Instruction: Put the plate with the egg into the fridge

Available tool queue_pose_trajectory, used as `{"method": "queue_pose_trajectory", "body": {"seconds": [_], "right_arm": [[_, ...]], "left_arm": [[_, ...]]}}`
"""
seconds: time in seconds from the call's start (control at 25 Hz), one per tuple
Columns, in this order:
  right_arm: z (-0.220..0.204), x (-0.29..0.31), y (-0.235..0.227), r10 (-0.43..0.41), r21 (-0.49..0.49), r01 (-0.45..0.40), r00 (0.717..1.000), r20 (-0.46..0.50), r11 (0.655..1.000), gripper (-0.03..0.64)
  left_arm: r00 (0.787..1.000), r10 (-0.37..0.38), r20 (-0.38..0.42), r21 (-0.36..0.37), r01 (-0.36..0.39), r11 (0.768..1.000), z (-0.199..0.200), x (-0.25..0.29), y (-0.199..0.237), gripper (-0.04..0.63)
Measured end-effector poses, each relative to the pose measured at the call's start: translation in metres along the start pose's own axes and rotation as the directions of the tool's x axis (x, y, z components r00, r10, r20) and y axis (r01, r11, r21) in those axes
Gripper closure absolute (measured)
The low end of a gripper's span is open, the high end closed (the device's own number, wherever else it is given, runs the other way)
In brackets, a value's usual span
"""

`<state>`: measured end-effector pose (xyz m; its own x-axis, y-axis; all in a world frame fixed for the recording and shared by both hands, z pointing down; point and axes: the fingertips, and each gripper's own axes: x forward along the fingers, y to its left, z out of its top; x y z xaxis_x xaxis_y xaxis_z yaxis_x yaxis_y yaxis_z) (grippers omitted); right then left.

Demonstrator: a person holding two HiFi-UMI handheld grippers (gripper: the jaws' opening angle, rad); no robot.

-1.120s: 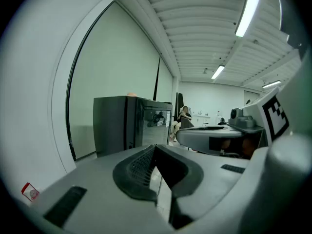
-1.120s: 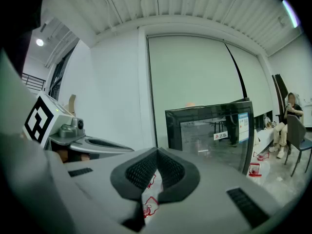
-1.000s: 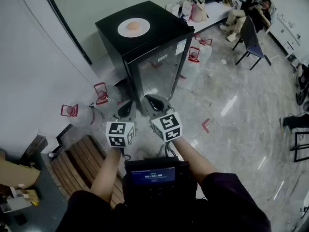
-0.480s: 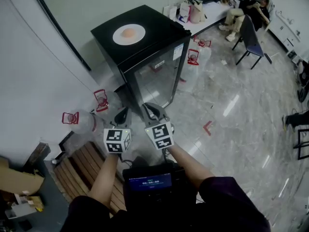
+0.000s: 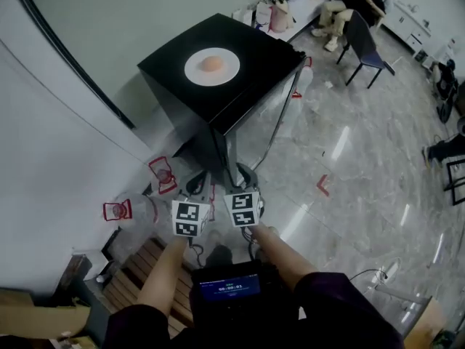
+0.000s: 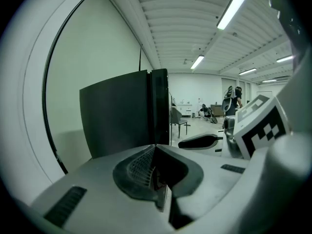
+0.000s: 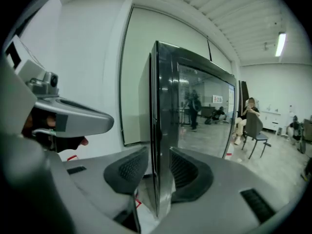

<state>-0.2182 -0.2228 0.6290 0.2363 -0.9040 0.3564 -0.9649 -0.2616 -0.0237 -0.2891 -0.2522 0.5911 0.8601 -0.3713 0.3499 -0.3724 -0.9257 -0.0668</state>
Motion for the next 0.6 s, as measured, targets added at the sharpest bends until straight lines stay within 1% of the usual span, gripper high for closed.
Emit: {"method": "queue_pose_trajectory", "body": {"seconds": [0.12,0.24,0.4,0.52,0.6], "right_arm": [[-0.010,0.020,-0.003,-0.138,0.018,0.139,0.990,-0.035,0.990,0.494],[-0.016,0.031,-0.007,-0.225,0.038,0.227,0.973,-0.051,0.973,0.492],[-0.011,0.040,-0.009,-0.298,0.053,0.301,0.953,-0.047,0.952,0.492],[-0.010,0.040,-0.010,-0.336,0.026,0.337,0.941,-0.036,0.941,0.492],[-0.010,0.040,-0.012,-0.342,0.030,0.343,0.939,-0.035,0.939,0.494]], "left_arm": [[0.997,-0.078,-0.011,0.028,0.079,0.997,-0.003,0.006,0.017,0.586],[0.991,-0.132,-0.019,0.026,0.132,0.991,-0.009,0.009,0.025,0.586],[0.983,-0.181,-0.032,0.039,0.182,0.983,-0.017,0.013,0.030,0.586],[0.982,-0.187,-0.032,0.028,0.188,0.982,-0.017,0.014,0.037,0.586],[0.982,-0.187,-0.035,0.013,0.188,0.982,-0.017,0.015,0.040,0.586]]}}
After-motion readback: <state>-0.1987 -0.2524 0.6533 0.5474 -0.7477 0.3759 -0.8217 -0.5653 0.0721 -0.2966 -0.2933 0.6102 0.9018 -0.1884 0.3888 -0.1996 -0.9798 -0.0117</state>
